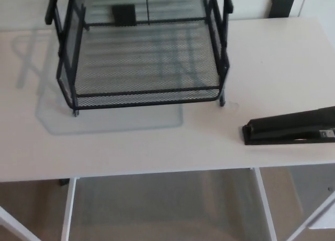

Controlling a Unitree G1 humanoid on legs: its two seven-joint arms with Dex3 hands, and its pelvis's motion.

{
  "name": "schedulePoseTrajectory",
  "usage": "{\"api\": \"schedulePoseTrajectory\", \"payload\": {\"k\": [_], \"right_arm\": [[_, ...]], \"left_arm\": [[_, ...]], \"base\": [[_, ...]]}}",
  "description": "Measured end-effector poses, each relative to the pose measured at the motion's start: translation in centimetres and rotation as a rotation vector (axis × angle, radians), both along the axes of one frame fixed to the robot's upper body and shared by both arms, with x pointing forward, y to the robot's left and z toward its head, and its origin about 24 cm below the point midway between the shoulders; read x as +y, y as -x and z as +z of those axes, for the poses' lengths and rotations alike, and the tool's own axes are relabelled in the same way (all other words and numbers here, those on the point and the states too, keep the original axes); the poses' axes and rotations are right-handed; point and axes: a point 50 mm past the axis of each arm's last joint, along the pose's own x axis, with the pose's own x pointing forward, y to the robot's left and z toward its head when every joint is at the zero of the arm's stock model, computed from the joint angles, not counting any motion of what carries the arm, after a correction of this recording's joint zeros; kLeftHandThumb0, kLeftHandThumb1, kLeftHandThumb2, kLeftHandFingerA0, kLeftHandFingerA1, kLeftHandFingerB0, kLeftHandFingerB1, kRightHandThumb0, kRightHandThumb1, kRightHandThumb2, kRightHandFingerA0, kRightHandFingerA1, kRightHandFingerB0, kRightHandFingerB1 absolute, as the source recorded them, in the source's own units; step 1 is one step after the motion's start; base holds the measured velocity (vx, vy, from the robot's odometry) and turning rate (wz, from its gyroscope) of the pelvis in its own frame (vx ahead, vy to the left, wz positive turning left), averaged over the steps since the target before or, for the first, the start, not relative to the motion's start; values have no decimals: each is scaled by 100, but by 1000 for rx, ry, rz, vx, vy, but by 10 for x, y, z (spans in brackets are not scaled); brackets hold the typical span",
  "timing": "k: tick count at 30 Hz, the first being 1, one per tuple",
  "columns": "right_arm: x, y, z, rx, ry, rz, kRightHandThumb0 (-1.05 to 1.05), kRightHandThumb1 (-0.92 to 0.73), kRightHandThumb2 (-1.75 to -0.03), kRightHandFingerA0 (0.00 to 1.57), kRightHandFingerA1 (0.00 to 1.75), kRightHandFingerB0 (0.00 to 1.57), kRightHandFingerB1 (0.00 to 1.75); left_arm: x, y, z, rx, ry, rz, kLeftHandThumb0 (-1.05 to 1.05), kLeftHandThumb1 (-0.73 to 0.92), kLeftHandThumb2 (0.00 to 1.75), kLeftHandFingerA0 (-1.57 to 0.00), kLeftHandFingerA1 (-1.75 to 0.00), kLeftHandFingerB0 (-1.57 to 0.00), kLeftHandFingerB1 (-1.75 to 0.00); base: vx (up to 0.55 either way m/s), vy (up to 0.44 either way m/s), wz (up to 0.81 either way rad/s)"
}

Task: The robot walks towards a desk on which a file tray is kept in the middle and a stapler is kept to its right. The robot lifts the stapler using its right hand and places it on the file tray.

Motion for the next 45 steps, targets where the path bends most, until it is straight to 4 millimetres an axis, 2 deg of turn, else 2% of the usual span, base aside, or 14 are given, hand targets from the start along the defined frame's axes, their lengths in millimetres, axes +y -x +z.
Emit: {"api": "schedulePoseTrajectory", "payload": {"k": [5,6,7,15,17,18,19,22,23,30,31,34,38,45], "right_arm": [[0,2,-2,14,-3,-5,-66,-56,-90,34,56,0,23],[0,2,-2,13,-3,-6,-61,-68,-62,38,44,3,21],[0,2,-1,12,-4,-8,-64,-54,-87,34,56,2,25],[3,3,-3,-2,-14,-13,-60,-68,-63,44,50,4,20],[2,2,-2,-7,-9,-11,-66,-55,-89,34,57,1,24],[2,1,-2,-9,-9,-11,-60,-67,-60,37,45,2,27],[2,0,-2,-11,-9,-11,-67,-56,-89,28,54,0,22],[2,0,-2,-9,-8,-8,-61,-69,-60,30,39,1,24],[1,0,-1,-10,-8,-9,-67,-56,-88,28,53,0,21],[0,0,0,-18,-6,-15,-64,-55,-89,29,53,0,25],[0,-1,1,-24,-5,-12,-63,-71,-61,31,39,3,24],[0,-2,2,-34,-2,-3,-74,-53,-86,18,46,0,16],[-5,-24,20,-175,10,-13,-64,-68,-62,19,30,0,14],[-19,-94,83,-448,92,36,-95,-60,-94,12,14,0,8]], "left_arm": [[-1,-1,0,-5,0,-2,-54,61,58,-46,-42,-28,-32],[-1,-1,0,-7,2,0,-54,60,58,-47,-42,-27,-32],[-1,-1,-1,-9,3,2,-54,61,58,-46,-43,-27,-32],[1,-3,1,-24,-1,12,-52,62,58,-47,-43,-28,-33],[1,-3,1,-25,-1,13,-54,60,58,-48,-43,-28,-33],[1,-4,1,-28,-1,12,-54,59,58,-49,-43,-28,-33],[1,-4,2,-28,-1,12,-54,59,58,-49,-44,-28,-33],[1,-3,1,-27,0,18,-54,61,58,-48,-43,-28,-32],[1,-2,1,-25,0,20,-55,62,58,-47,-43,-27,-33],[1,1,1,-23,-2,19,-52,60,58,-48,-44,-27,-33],[1,0,2,-32,-2,22,-55,60,58,-50,-45,-27,-33],[2,-1,4,-49,-2,30,-55,61,58,-49,-46,-26,-33],[5,-8,9,-111,-4,59,-56,60,57,-47,-45,-32,-34],[10,-25,21,-228,-9,81,-64,62,59,-46,-45,-30,-35]], "base": [[-16,18,-6],[-2,95,-3],[23,135,-3],[25,194,2],[0,-9,4],[0,0,0],[-40,-52,7],[-6,-28,2],[0,0,0],[0,0,0],[0,0,0],[0,0,0],[0,0,0],[0,0,0]]}}
